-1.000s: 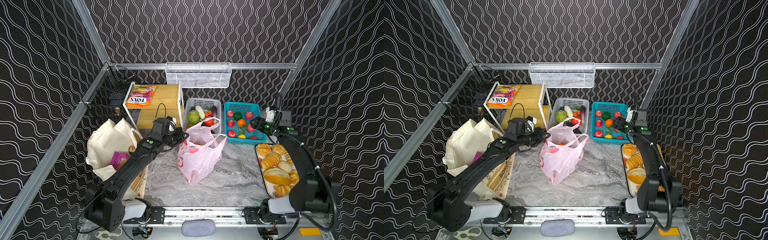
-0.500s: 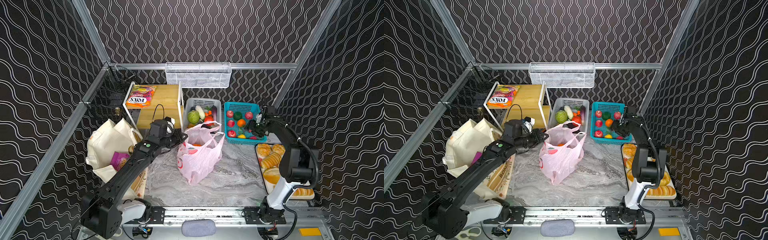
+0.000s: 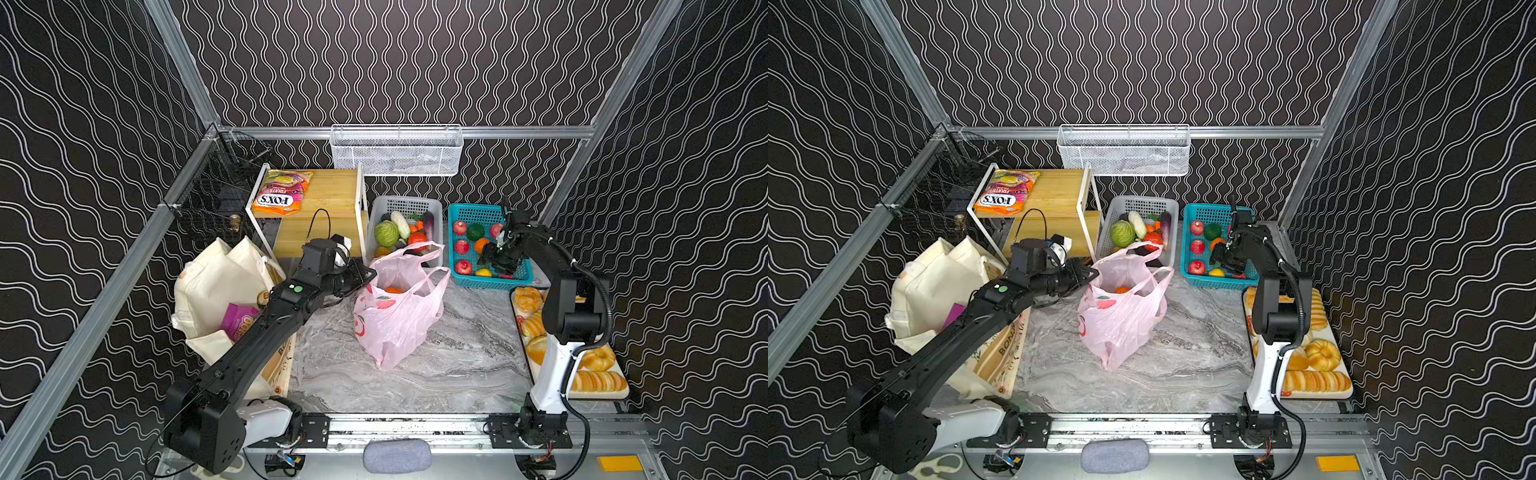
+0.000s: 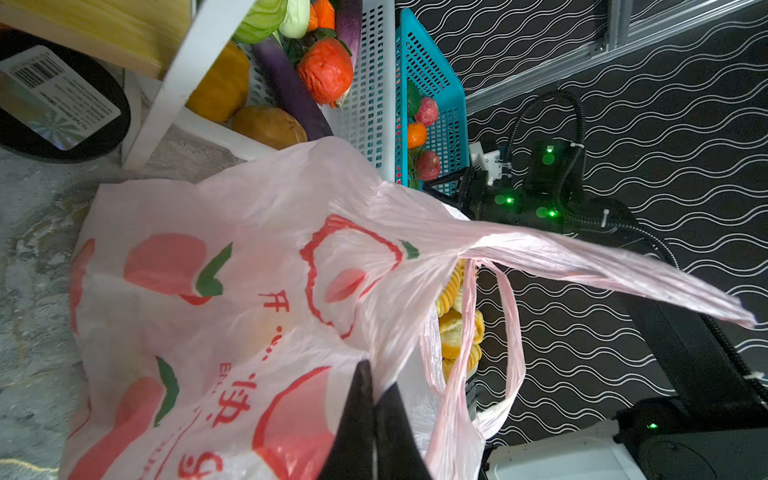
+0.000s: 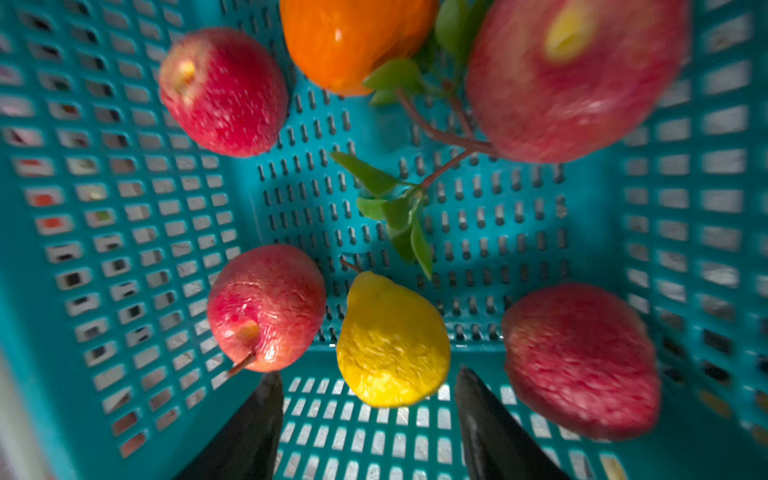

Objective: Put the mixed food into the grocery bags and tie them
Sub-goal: 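Move right gripper to the teal basket and grasp the yellow lemon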

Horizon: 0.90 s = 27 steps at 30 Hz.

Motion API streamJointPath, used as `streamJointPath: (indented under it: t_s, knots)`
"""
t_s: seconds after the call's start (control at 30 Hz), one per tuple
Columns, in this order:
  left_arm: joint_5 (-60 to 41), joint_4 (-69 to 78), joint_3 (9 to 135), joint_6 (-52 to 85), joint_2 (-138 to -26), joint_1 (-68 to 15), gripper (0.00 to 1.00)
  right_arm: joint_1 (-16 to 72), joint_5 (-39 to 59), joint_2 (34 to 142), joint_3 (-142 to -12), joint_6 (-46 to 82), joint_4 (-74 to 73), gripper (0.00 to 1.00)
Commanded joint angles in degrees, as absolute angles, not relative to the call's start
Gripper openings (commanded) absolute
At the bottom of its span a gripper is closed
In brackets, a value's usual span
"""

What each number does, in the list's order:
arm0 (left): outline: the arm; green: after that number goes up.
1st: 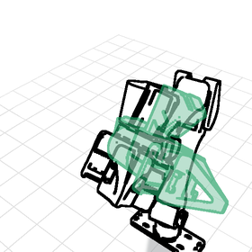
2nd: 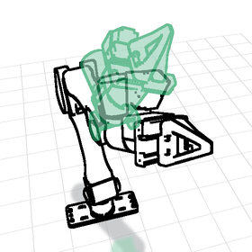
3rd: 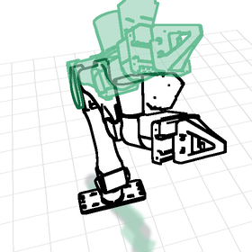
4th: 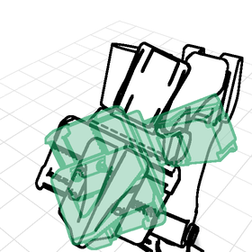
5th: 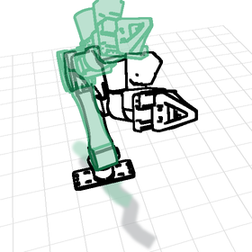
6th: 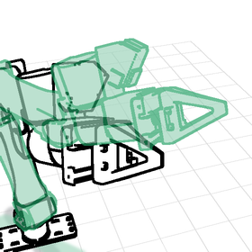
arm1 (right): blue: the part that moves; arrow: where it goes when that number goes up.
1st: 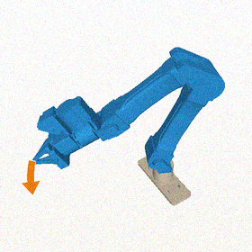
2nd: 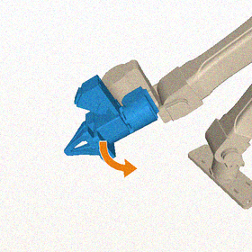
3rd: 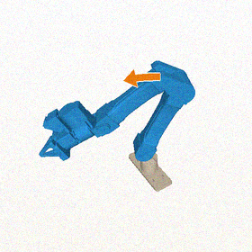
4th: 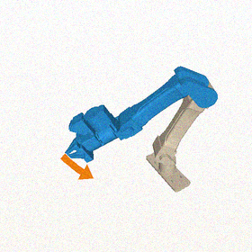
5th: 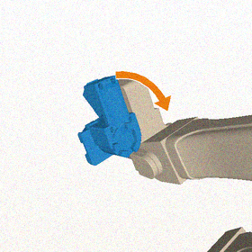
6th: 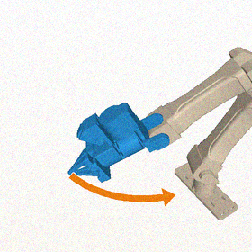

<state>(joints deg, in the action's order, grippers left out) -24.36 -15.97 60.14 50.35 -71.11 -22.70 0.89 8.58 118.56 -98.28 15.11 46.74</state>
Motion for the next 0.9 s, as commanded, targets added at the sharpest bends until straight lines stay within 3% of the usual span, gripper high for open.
streamJointPath:
  t_s: [0.0,0.13,0.33,0.5,0.57,0.87]
  knots:
    - [-25.8,-15.6,60.9,48.3,-71.3,-22.6,0.0,1.6,4.2,120.7,-100.2,14.1,49.4,0.69]
    - [-26.3,-15.9,61.2,47.8,-70.8,-22.6,0.0,1.9,2.2,124.0,-103.1,13.9,51.3,0.69]
    - [-27.6,-15.9,61.3,47.5,-71.2,-22.6,0.0,2.3,2.4,128.1,-105.6,12.6,53.4,0.61]
    - [-27.8,-16.1,62.3,46.9,-72.4,-22.6,0.0,2.2,3.2,129.2,-105.3,11.6,52.4,0.62]
    - [-28.4,-15.6,62.5,47.2,-72.7,-22.6,0.0,2.2,2.7,129.1,-105.9,11.0,53.2,0.53]
    - [-27.3,-15.8,62.5,47.4,-73.0,-22.6,0.0,2.5,2.9,109.2,-93.7,10.3,42.9,0.48]
